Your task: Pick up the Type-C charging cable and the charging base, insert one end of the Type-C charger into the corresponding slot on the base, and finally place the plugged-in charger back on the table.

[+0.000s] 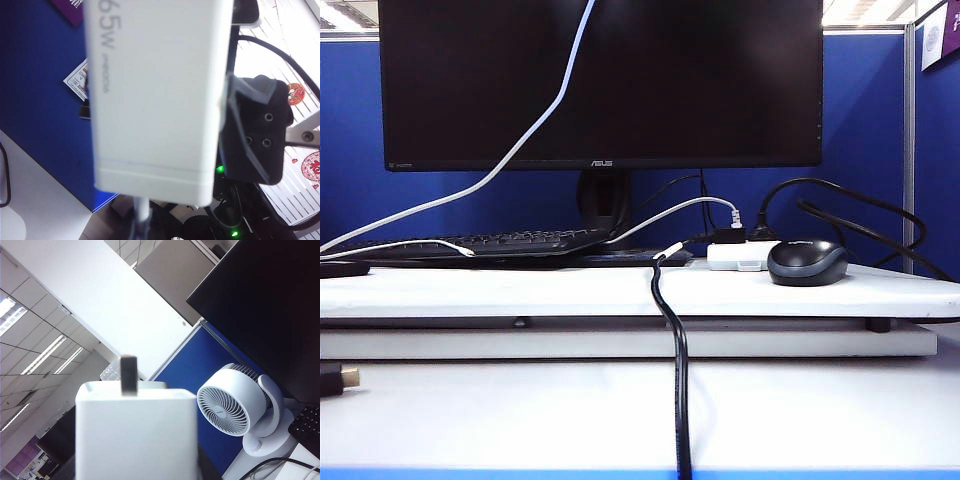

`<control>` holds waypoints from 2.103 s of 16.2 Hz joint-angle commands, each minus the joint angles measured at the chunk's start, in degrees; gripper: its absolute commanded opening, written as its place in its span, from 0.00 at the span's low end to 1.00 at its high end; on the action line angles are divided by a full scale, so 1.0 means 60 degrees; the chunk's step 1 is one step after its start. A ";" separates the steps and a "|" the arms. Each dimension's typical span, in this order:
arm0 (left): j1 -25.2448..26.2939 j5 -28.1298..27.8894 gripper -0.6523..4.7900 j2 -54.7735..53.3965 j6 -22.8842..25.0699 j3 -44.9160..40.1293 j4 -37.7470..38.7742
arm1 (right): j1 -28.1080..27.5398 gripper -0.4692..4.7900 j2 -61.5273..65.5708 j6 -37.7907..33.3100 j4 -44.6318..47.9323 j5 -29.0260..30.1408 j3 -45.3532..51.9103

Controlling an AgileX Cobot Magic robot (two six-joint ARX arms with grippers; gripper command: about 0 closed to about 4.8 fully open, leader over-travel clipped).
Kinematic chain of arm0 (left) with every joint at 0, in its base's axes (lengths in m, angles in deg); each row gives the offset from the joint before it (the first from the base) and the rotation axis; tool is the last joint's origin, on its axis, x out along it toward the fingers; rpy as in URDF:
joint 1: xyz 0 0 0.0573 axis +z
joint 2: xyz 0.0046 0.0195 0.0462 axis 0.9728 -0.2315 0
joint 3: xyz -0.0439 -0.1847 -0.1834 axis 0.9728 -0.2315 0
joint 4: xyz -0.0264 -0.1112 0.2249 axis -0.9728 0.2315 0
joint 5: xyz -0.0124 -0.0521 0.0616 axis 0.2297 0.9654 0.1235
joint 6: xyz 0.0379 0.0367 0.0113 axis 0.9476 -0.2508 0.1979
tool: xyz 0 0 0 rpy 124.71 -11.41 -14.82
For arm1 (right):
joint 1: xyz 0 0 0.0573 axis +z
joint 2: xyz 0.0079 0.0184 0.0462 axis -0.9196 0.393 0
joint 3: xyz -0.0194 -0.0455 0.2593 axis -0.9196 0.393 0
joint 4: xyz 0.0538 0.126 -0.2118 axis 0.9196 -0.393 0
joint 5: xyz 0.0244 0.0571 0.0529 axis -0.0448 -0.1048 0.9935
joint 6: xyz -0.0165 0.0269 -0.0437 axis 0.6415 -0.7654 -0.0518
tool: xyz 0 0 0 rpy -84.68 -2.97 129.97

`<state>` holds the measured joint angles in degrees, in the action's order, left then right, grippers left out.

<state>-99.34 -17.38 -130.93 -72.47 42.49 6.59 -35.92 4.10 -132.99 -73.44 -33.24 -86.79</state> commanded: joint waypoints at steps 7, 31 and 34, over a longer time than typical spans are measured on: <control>0.0044 -0.0175 0.11 0.0091 -0.0007 0.0073 -0.0525 | 0.0084 0.09 -0.0058 -0.0284 0.0109 0.0317 0.0004; 0.0029 0.0098 0.11 0.0091 -0.0084 0.0073 -0.0477 | 0.0098 0.09 -0.0066 -0.0984 0.0754 0.0332 0.0004; 0.0029 -0.0047 0.11 0.0091 -0.0124 0.0073 -0.0492 | 0.0102 0.09 -0.0066 -0.0984 0.0747 0.0448 0.0004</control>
<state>-99.34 -15.69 -130.76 -72.80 42.51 5.25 -35.59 4.14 -138.81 -70.38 -32.41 -86.55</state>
